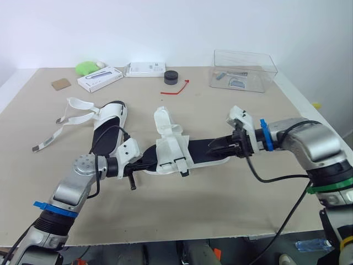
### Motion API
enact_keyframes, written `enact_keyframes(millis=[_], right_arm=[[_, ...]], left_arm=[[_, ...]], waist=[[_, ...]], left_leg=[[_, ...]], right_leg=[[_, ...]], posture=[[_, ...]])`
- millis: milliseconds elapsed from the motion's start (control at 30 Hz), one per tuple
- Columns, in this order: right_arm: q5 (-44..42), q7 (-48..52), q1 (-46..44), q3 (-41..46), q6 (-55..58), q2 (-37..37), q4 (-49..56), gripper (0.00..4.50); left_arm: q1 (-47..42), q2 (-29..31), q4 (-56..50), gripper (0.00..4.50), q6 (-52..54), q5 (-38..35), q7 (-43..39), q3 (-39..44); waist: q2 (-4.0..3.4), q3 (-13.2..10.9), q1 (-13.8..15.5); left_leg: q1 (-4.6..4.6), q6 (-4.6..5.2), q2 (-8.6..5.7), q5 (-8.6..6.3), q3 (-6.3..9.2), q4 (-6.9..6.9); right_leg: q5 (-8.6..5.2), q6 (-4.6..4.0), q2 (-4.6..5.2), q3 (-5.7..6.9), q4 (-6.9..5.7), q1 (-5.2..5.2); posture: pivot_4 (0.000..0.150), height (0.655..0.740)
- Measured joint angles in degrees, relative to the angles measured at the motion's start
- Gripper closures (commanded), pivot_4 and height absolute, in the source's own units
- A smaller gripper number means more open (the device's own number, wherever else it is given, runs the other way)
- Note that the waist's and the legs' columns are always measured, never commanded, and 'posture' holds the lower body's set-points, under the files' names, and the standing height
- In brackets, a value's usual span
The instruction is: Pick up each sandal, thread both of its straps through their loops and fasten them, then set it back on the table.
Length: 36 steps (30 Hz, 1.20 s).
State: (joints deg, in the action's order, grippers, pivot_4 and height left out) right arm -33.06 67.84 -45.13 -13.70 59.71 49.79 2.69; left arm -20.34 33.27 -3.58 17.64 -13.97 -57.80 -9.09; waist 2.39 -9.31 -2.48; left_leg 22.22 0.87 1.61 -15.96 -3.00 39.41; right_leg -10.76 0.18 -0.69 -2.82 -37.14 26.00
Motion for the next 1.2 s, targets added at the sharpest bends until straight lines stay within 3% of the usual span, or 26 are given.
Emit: enact_keyframes(millis=[33, 67, 167, 333, 867, 967, 1200], right_arm=[[-4.3, 0.7, 0.5, 1.9, 5.1, 0.1, 3.6, 0.3], [-6.9, 0.8, 0.7, 3.0, 8.0, 0.1, 6.1, 0.04], [-13.0, -2.3, 4.4, 5.8, 15.6, -2.2, 13.3, 0.04], [-10.7, -17.1, 10.9, 6.0, 18.8, -14.3, 13.8, 0.04], [-10.5, -24.2, 9.2, 7.7, 20.3, -16.5, 12.7, 0.04], [-11.1, -25.6, 8.7, 8.1, 21.8, -18.8, 12.3, 0.82], [-11.2, -28.9, 8.0, 8.4, 25.6, -20.5, 10.7, 4.12]], left_arm=[[0.0, 0.0, -0.1, 4.5, 0.1, 0.0, 0.0, 0.0], [0.0, 0.0, -0.1, 4.5, 0.2, 0.0, 0.0, 0.0], [0.1, 0.0, -0.1, 4.5, 0.3, 0.0, 0.0, 0.0], [-0.1, -0.2, -0.1, 4.5, 0.5, 0.0, 0.0, -0.1], [-0.5, -0.3, 0.4, 4.5, 0.8, 0.3, -0.6, -0.1], [-0.5, -0.3, 0.4, 4.5, 0.8, 0.3, -0.6, -0.1], [-0.5, -0.6, 0.4, 4.5, 0.6, 0.3, -0.5, -0.2]], waist=[[0.0, 0.0, 0.0], [0.0, 0.0, 0.0], [0.04, 0.0, 0.1], [0.04, 0.1, 0.0], [0.03, 0.1, 0.0], [0.02, 0.1, 0.0], [0.02, 0.1, 0.0]], left_leg=[[-0.01, 0.0, 0.03, 0.0, 0.05, 0.0], [-0.02, 0.0, 0.05, 0.0, 0.08, 0.0], [-0.04, 0.0, 0.06, 0.0, 0.14, 0.01], [-0.05, -0.08, 0.0, 0.07, 0.05, 0.06], [-0.05, -0.04, -0.1, 0.15, -0.01, 0.06], [-0.05, -0.04, -0.1, 0.15, -0.01, 0.06], [0.0, -0.04, -0.11, 0.14, -0.01, 0.06]], right_leg=[[-0.02, -0.01, -0.01, 0.0, 0.0, -0.01], [-0.04, 0.0, -0.02, 0.01, 0.0, -0.03], [-0.19, 0.19, -0.01, 0.03, 0.0, -0.1], [-0.1, 0.31, -0.02, -0.05, -0.03, -0.1], [-0.01, 0.45, -0.04, -0.01, 0.03, -0.11], [-0.01, 0.45, -0.04, -0.01, 0.03, -0.11], [-0.02, 0.46, -0.01, -0.02, 0.07, -0.11]], posture=[[0.15, 0.74], [0.15, 0.74], [0.15, 0.74], [0.15, 0.74], [0.15, 0.74], [0.15, 0.74], [0.15, 0.74]])
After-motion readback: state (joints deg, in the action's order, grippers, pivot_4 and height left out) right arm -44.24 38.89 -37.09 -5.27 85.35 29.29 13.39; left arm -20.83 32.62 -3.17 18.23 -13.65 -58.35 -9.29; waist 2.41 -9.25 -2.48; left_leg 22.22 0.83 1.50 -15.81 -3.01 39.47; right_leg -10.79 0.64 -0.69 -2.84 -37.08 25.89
